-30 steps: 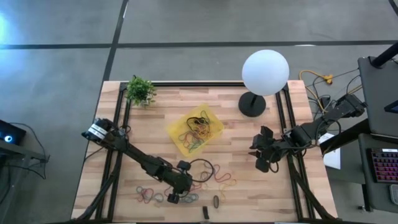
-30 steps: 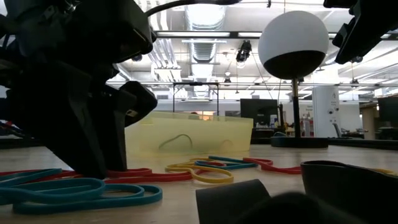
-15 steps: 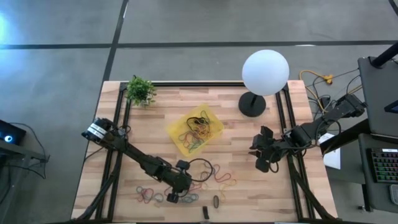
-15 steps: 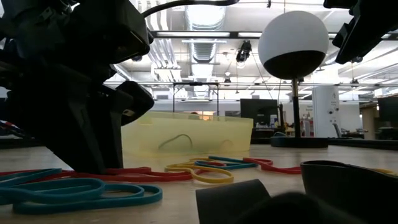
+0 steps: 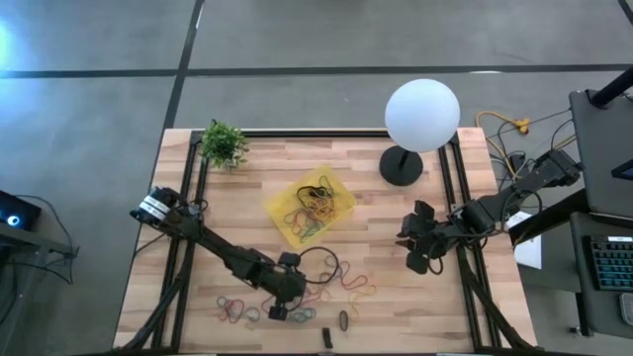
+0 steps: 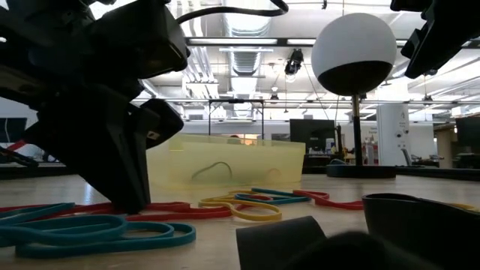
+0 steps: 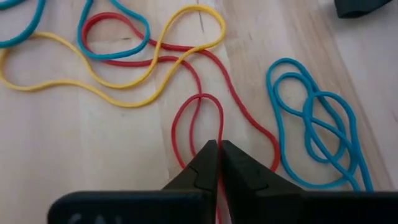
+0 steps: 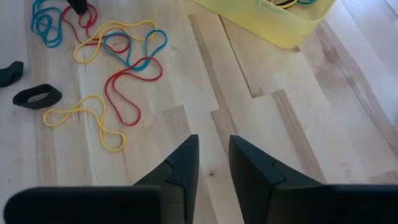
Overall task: Pick and place rubber bands into bin
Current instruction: Put the red rubber band into the yellow bin
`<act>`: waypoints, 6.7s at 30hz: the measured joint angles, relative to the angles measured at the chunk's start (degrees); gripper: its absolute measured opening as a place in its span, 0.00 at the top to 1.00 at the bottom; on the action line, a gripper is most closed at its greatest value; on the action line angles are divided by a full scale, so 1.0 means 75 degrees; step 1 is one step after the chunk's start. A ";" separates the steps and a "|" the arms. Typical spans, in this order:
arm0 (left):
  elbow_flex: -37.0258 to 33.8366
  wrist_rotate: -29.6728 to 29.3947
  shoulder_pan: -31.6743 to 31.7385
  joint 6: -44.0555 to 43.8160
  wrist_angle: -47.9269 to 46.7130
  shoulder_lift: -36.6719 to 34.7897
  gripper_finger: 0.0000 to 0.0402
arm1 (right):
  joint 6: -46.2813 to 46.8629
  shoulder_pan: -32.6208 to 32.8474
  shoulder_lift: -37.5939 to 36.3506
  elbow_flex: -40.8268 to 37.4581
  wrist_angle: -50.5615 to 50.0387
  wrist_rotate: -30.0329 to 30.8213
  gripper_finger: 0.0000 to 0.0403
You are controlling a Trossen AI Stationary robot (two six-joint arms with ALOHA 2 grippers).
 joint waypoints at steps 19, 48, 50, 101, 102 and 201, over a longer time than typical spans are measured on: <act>0.0091 -0.1347 0.0165 -0.0009 0.0236 -0.1485 1.00 | -0.0149 0.0035 0.0003 -0.0103 -0.0001 0.0156 0.80; 0.0109 -0.3916 0.1739 0.2298 0.0478 -0.3997 1.00 | -0.0414 0.0029 0.0000 -0.0642 0.0401 0.0603 0.83; -0.0024 -0.3890 0.1934 0.2418 0.0470 -0.3974 1.00 | -0.0405 0.0029 0.0000 -0.0642 0.0423 0.0607 0.84; -0.1461 0.1901 0.0907 -0.1704 -0.4494 -0.5772 0.73 | 0.0362 0.0014 0.0012 -0.0962 0.2211 0.1807 0.85; -0.1464 0.1887 0.0748 -0.1833 -0.4558 -0.5751 0.73 | 0.0415 0.0015 0.0012 -0.1009 0.2215 0.1805 0.85; -0.1473 -0.3018 -0.1748 -0.6130 -0.5269 -0.1921 0.73 | 0.0405 0.0015 0.0015 -0.1198 0.2792 0.2206 0.86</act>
